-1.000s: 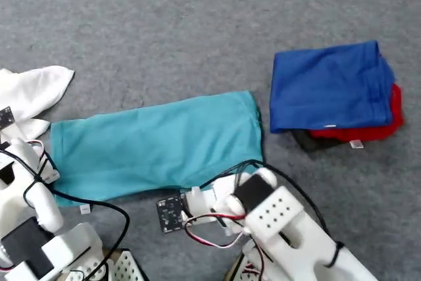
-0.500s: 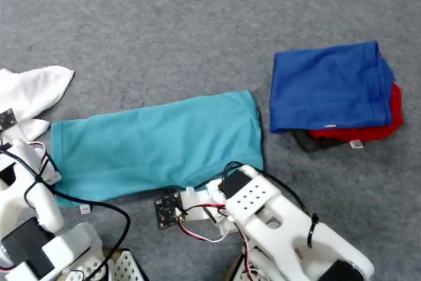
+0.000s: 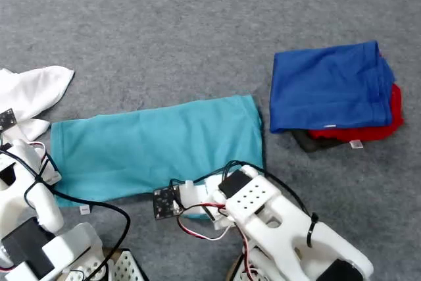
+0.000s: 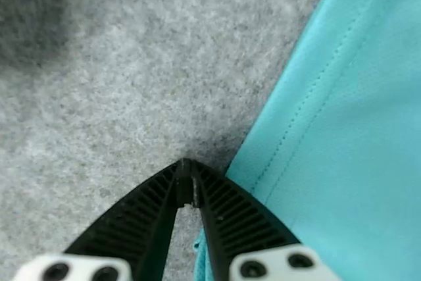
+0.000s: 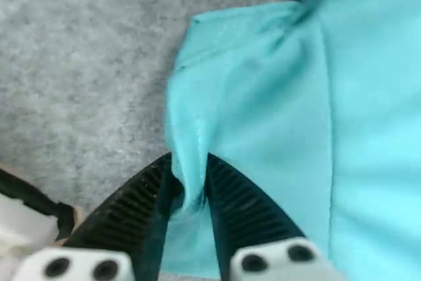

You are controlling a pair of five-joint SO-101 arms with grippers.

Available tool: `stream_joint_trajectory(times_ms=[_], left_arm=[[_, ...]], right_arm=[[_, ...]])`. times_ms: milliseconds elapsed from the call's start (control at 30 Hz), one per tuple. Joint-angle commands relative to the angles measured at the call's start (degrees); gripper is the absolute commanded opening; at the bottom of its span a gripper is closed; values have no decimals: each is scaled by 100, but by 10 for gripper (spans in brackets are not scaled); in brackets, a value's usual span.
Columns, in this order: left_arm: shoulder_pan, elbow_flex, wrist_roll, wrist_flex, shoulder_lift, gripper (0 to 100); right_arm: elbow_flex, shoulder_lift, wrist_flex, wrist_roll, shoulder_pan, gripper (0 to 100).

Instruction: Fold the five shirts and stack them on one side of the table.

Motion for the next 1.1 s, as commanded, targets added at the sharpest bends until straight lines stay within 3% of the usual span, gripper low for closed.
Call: stream_joint_trajectory(times_ms=[0, 267, 467, 833, 1067], left_arm=[[70, -44, 18, -62, -136, 19], [70, -44, 18, -62, -136, 19], [79, -26, 18, -62, -154, 19], [79, -26, 18, -62, -154, 19], [79, -18, -255, -35, -163, 19]], right_arm=[[-189, 92, 35, -176, 453, 2], [-2220, 198, 1459, 378, 760, 2], [-3943, 1648, 2189, 1046, 760, 2], [-5974, 3881, 2189, 2057, 725, 2], [-6308, 4180, 1609, 1952, 637, 10]])
